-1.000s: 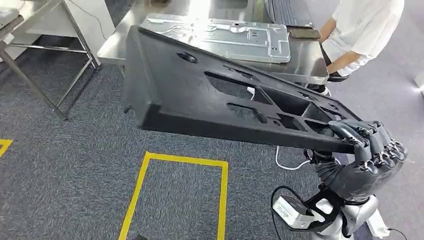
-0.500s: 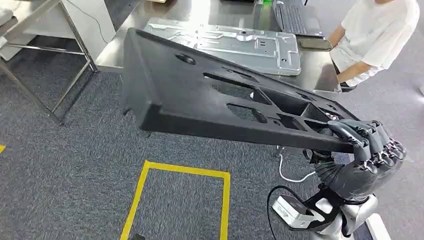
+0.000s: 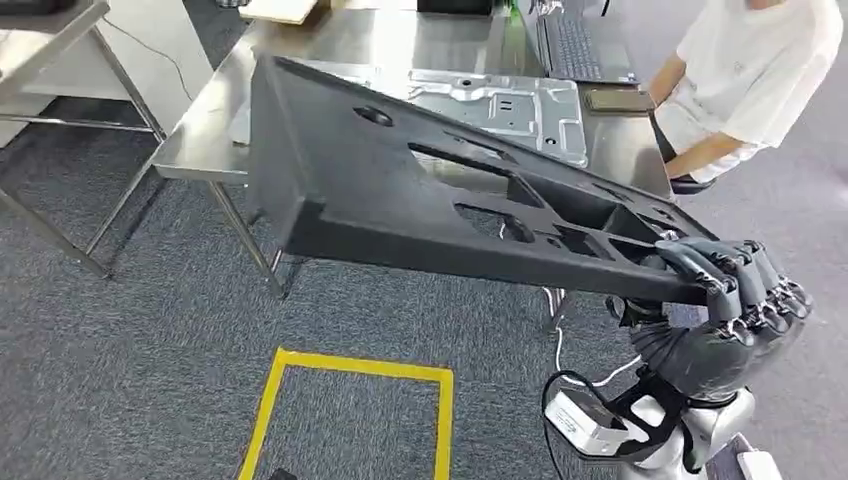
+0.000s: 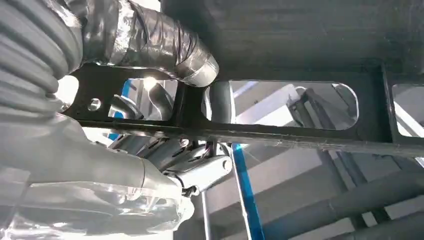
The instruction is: Take the parts from the cabinet and place them on the table.
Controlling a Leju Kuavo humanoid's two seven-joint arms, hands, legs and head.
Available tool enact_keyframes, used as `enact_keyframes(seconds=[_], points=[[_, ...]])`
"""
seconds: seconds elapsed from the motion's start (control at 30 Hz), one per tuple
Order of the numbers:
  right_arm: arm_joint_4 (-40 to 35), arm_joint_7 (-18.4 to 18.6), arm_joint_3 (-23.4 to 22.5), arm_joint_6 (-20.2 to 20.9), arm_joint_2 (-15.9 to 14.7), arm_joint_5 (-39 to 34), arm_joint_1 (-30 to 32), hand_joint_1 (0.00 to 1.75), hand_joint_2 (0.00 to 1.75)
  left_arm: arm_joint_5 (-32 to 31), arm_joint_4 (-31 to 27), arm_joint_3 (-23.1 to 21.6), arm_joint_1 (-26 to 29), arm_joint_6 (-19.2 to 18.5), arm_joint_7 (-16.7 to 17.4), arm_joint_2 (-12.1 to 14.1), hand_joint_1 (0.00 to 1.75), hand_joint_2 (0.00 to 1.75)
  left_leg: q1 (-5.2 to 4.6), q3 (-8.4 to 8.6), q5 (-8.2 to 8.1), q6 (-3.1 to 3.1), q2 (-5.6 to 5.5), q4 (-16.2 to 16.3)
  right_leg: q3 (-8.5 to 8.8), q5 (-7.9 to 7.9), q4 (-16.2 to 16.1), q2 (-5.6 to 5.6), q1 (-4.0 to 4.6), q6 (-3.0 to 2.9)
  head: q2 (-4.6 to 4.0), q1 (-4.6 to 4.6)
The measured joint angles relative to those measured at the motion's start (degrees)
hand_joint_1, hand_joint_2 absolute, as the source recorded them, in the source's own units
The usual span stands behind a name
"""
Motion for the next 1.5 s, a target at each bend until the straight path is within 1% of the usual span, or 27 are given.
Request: enact_keyframes(seconds=[0.03, 0.1, 0.2, 0.27, 0.33, 0.4, 0.43, 0.5, 0.53, 0.57, 0.67, 0.73, 0.77, 0.83, 0.9, 0.93, 0.97, 1.03, 1.07, 1.1, 1.13, 1.2, 1.27, 1.3, 1.4, 1.43, 1.5], points=[[0.1, 0.0, 0.0, 0.0, 0.0, -0.1, -0.1, 1.75, 1.75, 0.1, 0.0, 0.0, 0.3, 0.0, 0.0, 0.4, 0.00, 1.75, -0.46, -0.38, 6.32, 0.62, -0.15, -3.2, 0.44, -0.71, 0.3, -0.01, 0.10, 0.08, 0.00, 0.04], [0.3, 0.0, 0.0, 0.0, 0.0, -0.2, -0.1, 1.75, 1.75, 0.4, 0.0, 0.0, 0.3, 0.1, 0.0, 0.4, 0.00, 1.75, -0.77, 0.24, 6.08, 0.75, -0.18, -3.3, 0.58, -1.92, 0.3, 0.52, 0.06, 0.82, 0.00, 0.07], [0.3, 0.0, 0.0, 0.0, 0.0, -0.2, -0.1, 1.75, 1.75, 0.5, 0.0, 0.1, 0.3, 0.1, -0.2, 0.3, 0.00, 1.75, -0.30, 1.90, 6.11, 1.68, -0.13, -4.9, 0.14, -0.90, 2.4, 0.42, 0.00, 1.46, 0.00, -0.02], [0.3, 0.0, 0.0, 0.0, 0.0, -0.2, -0.3, 1.75, 1.75, 0.5, 0.0, 0.1, 0.2, 0.1, -0.2, 0.4, 0.00, 1.75, -0.20, 3.32, 5.50, 2.24, -0.12, -5.6, -3.72, -0.47, 9.4, 0.09, -0.34, 2.39, 0.00, 0.02], [0.3, 0.0, 0.0, 0.0, 0.0, -0.3, -0.2, 1.75, 1.75, 0.5, 0.0, 0.1, 0.1, 0.1, -0.3, 0.4, 0.00, 1.75, -0.07, 4.44, 4.36, 2.15, -0.14, -5.7, -9.02, -4.48, 15.7, 0.02, -1.02, 3.10, 0.00, 0.04], [0.3, 0.0, 0.0, 0.0, 0.0, -0.3, -0.2, 1.75, 1.75, 0.5, 0.0, 0.1, 0.2, 0.1, -0.3, 0.4, 0.00, 1.75, 0.15, 6.05, 3.05, 1.95, -0.17, -5.7, -11.76, -7.26, 16.2, -0.14, -1.66, 3.72, 0.00, 0.04], [0.3, 0.0, 0.0, 0.0, 0.0, -0.3, -0.1, 1.75, 1.75, 0.5, 0.0, 0.1, 0.3, 0.1, -0.3, 0.4, 0.00, 1.75, 0.33, 7.13, 2.26, 1.73, -0.23, -5.7, -11.82, -6.50, 14.1, -0.32, -1.92, 4.02, 0.00, 0.02], [0.3, 0.0, 0.0, 0.0, 0.0, -0.3, -0.2, 1.75, 1.75, 0.5, 0.0, 0.1, 0.3, 0.1, -0.3, 0.3, 0.00, 1.75, 0.78, 9.41, 0.63, 1.05, -0.29, -5.7, -10.29, -0.53, 6.6, -0.51, -2.30, 4.50, 0.00, 0.04], [0.3, 0.0, 0.0, 0.0, 0.0, -0.3, -0.2, 1.75, 1.75, 0.5, 0.0, 0.1, 0.4, 0.1, -0.3, 0.3, 0.00, 1.75, 0.85, 9.79, -0.15, 0.64, -0.28, -6.0, -9.63, 5.22, 2.4, -0.77, -2.42, 4.48, 0.00, 0.11], [0.4, 0.0, 0.0, 0.0, 0.0, -0.3, -0.1, 1.75, 1.75, 0.5, 0.0, 0.1, 0.3, 0.1, -0.3, 0.3, 0.00, 1.75, 0.89, 10.92, -0.78, 0.19, -0.28, -5.5, -10.13, 7.05, 2.0, -1.01, -2.03, 4.15, 0.00, -0.02], [0.5, 0.0, -0.1, 0.0, 0.0, -0.3, -0.2, 1.75, 1.75, 0.5, 0.0, 0.1, 0.2, 0.1, -0.3, 0.3, 0.00, 1.75, 0.74, 11.38, 0.00, -1.35, -0.15, -5.8, -9.19, 6.46, 1.4, -0.69, -1.56, 2.16, 0.00, 0.35], [0.4, 0.0, -0.1, 0.0, 0.1, -0.4, -0.2, 1.75, 1.75, 0.6, 0.0, 0.2, 0.2, 0.1, -0.4, 0.3, 0.00, 1.75, 1.01, 10.39, 0.38, -1.57, -0.02, -2.7, -7.16, 6.02, 0.3, -0.60, -1.77, 1.13, 0.00, 0.33], [0.4, 0.0, -0.1, 0.0, 0.1, -0.4, -0.4, 1.75, 1.75, 0.6, 0.0, 0.2, 0.0, 0.1, -0.4, 0.3, 0.00, 1.75, 0.98, 8.32, 0.05, -1.49, 0.00, 0.9, -6.50, 5.62, 0.1, -0.65, -1.65, 0.65, 0.00, 0.33], [0.5, 0.0, -0.1, 0.0, 0.1, -0.4, -0.4, 1.75, 1.75, 0.6, 0.0, 0.2, -0.1, 0.1, -0.4, 0.3, 0.00, 1.75, 0.88, 2.85, -3.94, -1.87, -0.01, 8.1, -5.62, 4.60, 0.1, -0.66, -1.37, 0.27, 0.00, 0.33], [0.5, 0.0, -0.1, 0.0, 0.2, -0.4, -0.4, 1.75, 1.75, 0.6, 0.0, 0.2, 0.3, 0.1, -0.3, 0.3, 0.00, 1.75, 0.87, -0.52, -7.20, -1.61, 0.00, 10.6, -4.44, 3.51, 0.1, -0.43, -0.96, 0.07, 0.00, 0.31], [0.5, 0.0, -0.1, 0.0, 0.1, -0.4, -0.4, 1.75, 1.75, 0.6, 0.0, 0.2, 0.4, 0.1, -0.3, 0.3, 0.00, 1.75, 0.81, -0.91, -6.73, -1.45, -0.01, 9.2, -3.57, 2.86, 0.1, -0.26, -0.76, 0.09, 0.00, 0.33], [0.5, 0.0, -0.1, 0.0, 0.1, -0.4, -0.4, 1.75, 1.75, 0.6, 0.0, 0.2, 0.4, 0.1, -0.3, 0.3, 0.00, 1.75, 0.68, -0.50, -4.54, -1.20, 0.00, 6.0, -2.54, 2.13, 0.1, -0.24, -0.56, 0.11, 0.00, 0.31], [0.5, 0.0, -0.1, 0.0, 0.2, -0.4, -0.4, 1.75, 1.75, 0.6, 0.0, 0.2, 0.4, 0.1, -0.3, 0.4, 0.00, 1.75, 0.04, 1.08, 4.36, 0.14, 0.02, -2.5, -0.73, 0.57, 0.0, -0.40, -0.30, 0.19, 0.00, 0.35], [0.5, 0.0, -0.1, 0.0, 0.1, -0.4, -0.4, 1.75, 1.75, 0.6, 0.0, 0.2, 0.7, 0.1, -0.3, 0.5, 0.00, 1.75, -0.58, 0.79, 6.84, 0.59, -0.16, -3.8, -0.03, -0.03, 0.4, -0.42, -0.12, 0.42, 0.00, 0.44], [0.6, 0.0, -0.1, 0.0, 0.2, -0.4, -0.4, 1.75, 1.75, 0.6, 0.0, 0.2, 0.5, 0.2, -0.3, 0.5, 0.00, 1.75, -0.63, 1.39, 5.04, 0.65, -0.08, -4.3, -0.20, -0.34, 0.1, -0.08, -0.20, 0.84, 0.00, 0.20], [0.6, 0.0, -0.1, 0.0, 0.2, -0.5, -0.4, 1.75, 1.75, 0.6, 0.0, 0.2, 0.5, 0.2, -0.4, 0.5, 0.00, 1.75, -0.73, 1.63, 6.15, 0.73, -0.09, -4.5, -0.06, -0.71, -0.2, -0.13, -0.36, 1.23, 0.00, 0.31], [0.6, 0.0, -0.2, 0.0, 0.2, -0.8, -0.5, 1.75, 1.75, 0.6, 0.0, 0.2, 0.7, 0.1, -0.4, 0.5, 0.00, 1.75, -0.49, 2.79, 5.83, 1.19, -0.17, -5.7, 0.41, -0.01, 0.8, -0.14, -0.30, 1.70, 0.00, 0.31], [0.5, 0.0, -0.2, 0.0, 0.1, -1.1, -0.6, 1.75, 1.75, 0.6, 0.0, 0.3, 0.6, 0.1, -0.5, 0.5, 0.00, 1.75, -0.14, 4.43, 5.48, 1.60, -0.15, -6.5, -1.63, -0.07, 5.0, -0.30, -0.54, 2.17, 0.00, 0.33], [0.6, 0.0, -0.2, 0.0, 0.1, -1.2, -0.6, 1.75, 1.75, 0.7, 0.0, 0.3, 0.6, 0.1, -0.5, 0.5, 0.00, 1.75, -0.08, 4.96, 5.01, 1.79, -0.13, -6.6, -4.56, -1.03, 9.5, -0.27, -0.70, 2.54, 0.00, 0.28], [0.6, 0.0, -0.3, 0.0, 0.1, -1.2, -0.5, 1.75, 1.75, 0.7, 0.0, 0.4, 0.5, 0.1, -0.5, 0.5, 0.00, 1.75, 0.00, 6.83, 3.22, 1.75, -0.14, -6.6, -11.74, -5.88, 17.1, -0.32, -1.50, 3.53, 0.00, 0.28], [0.6, 0.0, -0.3, 0.0, 0.1, -1.2, -0.5, 1.75, 1.75, 0.6, 0.0, 0.4, 0.6, 0.1, -0.5, 0.5, 0.00, 1.75, 0.06, 7.66, 2.57, 1.65, -0.15, -6.6, -12.45, -5.72, 16.2, -0.34, -1.69, 3.65, 0.00, 0.33], [0.6, 0.0, -0.5, 0.0, 0.1, -1.2, -0.5, 1.75, 1.75, 0.6, 0.0, 0.4, 0.7, 0.1, -0.5, 0.4, 0.00, 1.75, 0.31, 9.80, 1.02, 1.17, -0.22, -6.6, -11.33, -0.94, 9.6, -0.40, -1.87, 3.88, 0.00, 0.31]])
